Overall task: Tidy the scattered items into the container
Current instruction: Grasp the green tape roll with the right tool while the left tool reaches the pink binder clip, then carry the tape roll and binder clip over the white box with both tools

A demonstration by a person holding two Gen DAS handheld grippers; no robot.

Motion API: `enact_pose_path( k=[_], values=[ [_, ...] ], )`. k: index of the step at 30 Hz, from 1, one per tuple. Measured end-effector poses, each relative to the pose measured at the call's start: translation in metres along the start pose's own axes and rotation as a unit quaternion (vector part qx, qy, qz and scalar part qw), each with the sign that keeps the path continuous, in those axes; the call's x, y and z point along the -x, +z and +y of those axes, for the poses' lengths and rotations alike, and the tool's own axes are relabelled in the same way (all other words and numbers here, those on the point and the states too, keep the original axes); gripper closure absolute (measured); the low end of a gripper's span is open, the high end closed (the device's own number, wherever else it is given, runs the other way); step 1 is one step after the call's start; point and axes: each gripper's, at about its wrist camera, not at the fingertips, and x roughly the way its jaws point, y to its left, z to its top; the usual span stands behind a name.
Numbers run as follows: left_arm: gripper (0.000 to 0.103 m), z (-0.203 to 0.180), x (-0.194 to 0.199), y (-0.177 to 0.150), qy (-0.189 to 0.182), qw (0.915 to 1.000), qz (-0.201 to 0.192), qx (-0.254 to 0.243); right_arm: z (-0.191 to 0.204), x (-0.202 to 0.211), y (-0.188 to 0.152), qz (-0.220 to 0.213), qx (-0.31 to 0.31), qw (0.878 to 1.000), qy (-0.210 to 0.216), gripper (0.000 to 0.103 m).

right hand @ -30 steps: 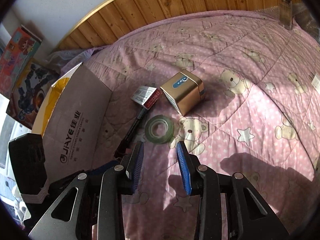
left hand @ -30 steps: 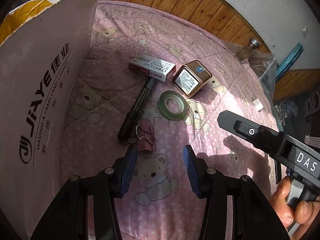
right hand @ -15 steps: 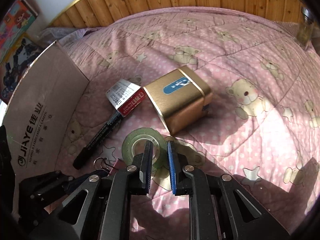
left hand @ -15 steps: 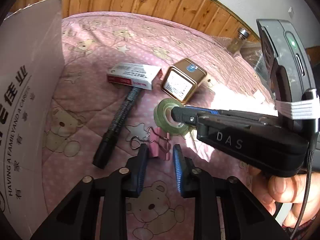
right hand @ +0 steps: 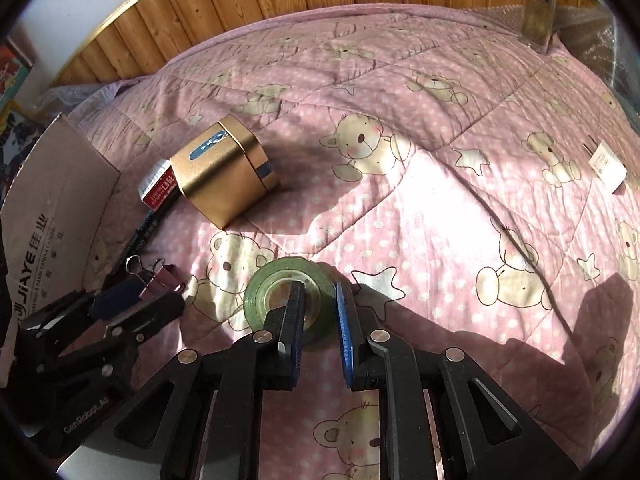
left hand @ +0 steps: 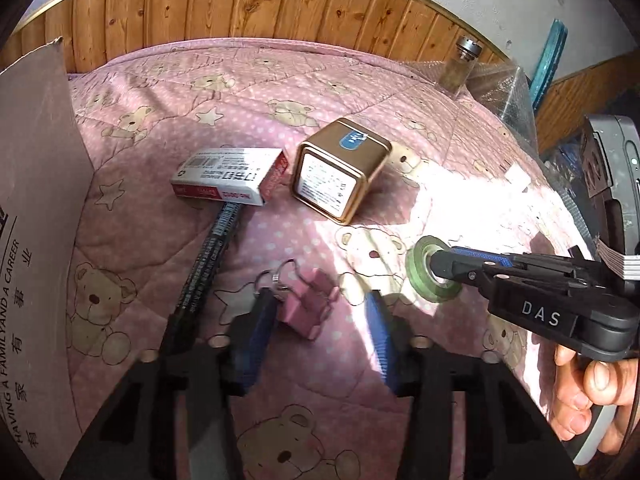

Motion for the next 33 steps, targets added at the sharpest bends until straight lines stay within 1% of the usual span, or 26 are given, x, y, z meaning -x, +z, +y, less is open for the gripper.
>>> enact_pose_path(
  k=[3,5,6,7,8,9,11,12,15,18,22,27,33],
  values=[
    [0.075,0.006,0.000,0.003,-0.008,0.9999,0.004,0.011,-0.002,0.000,0.001,0.000,-0.006,1.000,0.006,0.087],
    [0.075,0.004,0.000,0.004,0.000,0.9999,0.010,0.012,-0.004,0.002,0.000,0.002,-0.013,1.000,0.012,0.087],
    [0.074,0.003,0.000,0.006,0.010,0.9998,0.013,0.010,-0.005,0.003,-0.001,0.004,-0.019,1.000,0.017,0.087],
    [0.072,0.001,0.001,0.007,0.019,0.9997,0.013,0.011,-0.005,0.004,-0.003,0.004,-0.024,0.999,0.022,0.087],
    [0.063,0.000,0.000,0.008,0.019,0.9997,0.012,0.012,-0.005,0.005,-0.005,0.005,-0.025,0.999,0.023,0.087],
    [0.061,-0.001,-0.001,0.010,0.016,0.9998,0.009,0.012,-0.004,0.005,-0.008,0.004,-0.026,0.999,0.024,0.087],
    [0.062,-0.004,-0.007,0.013,0.016,0.9998,0.008,0.004,-0.004,0.006,-0.011,0.001,-0.031,0.999,0.026,0.087],
    [0.068,-0.005,-0.008,0.015,0.018,0.9998,0.003,0.001,-0.004,0.008,-0.013,0.000,-0.035,0.999,0.028,0.087],
    [0.071,-0.005,-0.006,0.017,0.013,0.9999,-0.003,-0.004,-0.007,0.012,-0.016,-0.003,-0.048,0.998,0.034,0.088],
    [0.072,-0.003,0.002,0.017,0.000,1.0000,-0.004,0.005,-0.010,0.019,-0.018,-0.011,-0.056,0.998,0.038,0.088],
    [0.072,-0.003,0.020,0.019,-0.016,0.9996,-0.015,0.019,-0.010,0.031,-0.022,-0.021,-0.063,0.997,0.042,0.088],
    [0.072,-0.003,0.041,0.021,-0.022,0.9989,-0.025,0.032,-0.003,0.046,-0.031,-0.029,-0.061,0.997,0.046,0.088],
    [0.072,-0.009,0.068,0.019,-0.024,0.9986,-0.040,0.027,0.009,0.063,-0.049,-0.034,-0.054,0.997,0.047,0.088]
  ],
)
